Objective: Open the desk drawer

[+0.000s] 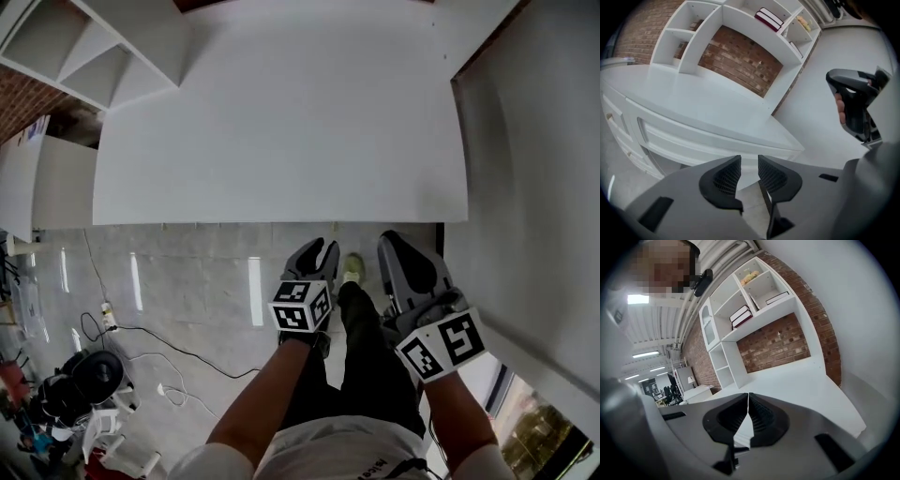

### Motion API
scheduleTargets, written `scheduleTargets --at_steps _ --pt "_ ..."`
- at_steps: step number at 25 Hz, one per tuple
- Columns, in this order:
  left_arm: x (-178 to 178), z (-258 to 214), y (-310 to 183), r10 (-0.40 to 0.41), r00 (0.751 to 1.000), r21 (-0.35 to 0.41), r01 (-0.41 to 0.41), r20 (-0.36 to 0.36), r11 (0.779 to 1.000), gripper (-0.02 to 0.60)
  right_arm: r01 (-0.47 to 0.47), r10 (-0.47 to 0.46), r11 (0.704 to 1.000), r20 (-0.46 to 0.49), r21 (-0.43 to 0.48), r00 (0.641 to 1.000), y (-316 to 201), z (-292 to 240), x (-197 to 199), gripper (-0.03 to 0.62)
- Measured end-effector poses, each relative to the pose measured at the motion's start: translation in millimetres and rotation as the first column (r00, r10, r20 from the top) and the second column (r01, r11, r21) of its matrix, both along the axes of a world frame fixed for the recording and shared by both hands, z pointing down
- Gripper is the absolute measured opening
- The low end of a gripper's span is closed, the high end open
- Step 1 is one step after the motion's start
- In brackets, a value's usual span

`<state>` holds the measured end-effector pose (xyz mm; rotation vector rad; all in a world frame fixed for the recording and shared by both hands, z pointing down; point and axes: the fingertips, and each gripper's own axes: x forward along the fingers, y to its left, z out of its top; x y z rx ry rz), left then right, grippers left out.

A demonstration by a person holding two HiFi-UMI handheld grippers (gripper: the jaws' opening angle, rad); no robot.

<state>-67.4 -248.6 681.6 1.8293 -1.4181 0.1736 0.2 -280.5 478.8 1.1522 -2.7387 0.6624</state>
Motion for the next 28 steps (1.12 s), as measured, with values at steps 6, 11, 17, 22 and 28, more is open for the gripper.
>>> scheduleTargets --at_steps 6,11,17,22,28 --pt "1 50 -24 -0.052 0.998 -0.044 0.054 0.046 0.998 0.118 0.004 -0.003 1.000 0.019 -0.019 1.000 -22 31 -3 0.020" --pt "4 72 -33 -0.056 0.996 -0.083 0.062 0.067 0.995 0.121 -0.006 0.007 0.999 0.036 -0.040 0.999 -34 46 1 0.020" --pt "8 88 -39 -0.029 0.997 -0.126 0.037 0.070 0.991 0.120 -0.010 0.012 0.999 0.041 -0.033 0.999 -42 45 4 0.020" --pt "9 88 -37 -0.051 0.996 -0.107 0.058 0.069 0.993 0.086 -0.026 0.027 0.999 0.037 -0.035 0.999 -37 46 8 0.020" --pt "11 88 -22 -0.050 0.995 -0.099 0.058 0.081 0.993 0.083 -0.053 0.056 0.997 0.039 -0.056 0.998 -19 50 15 0.019"
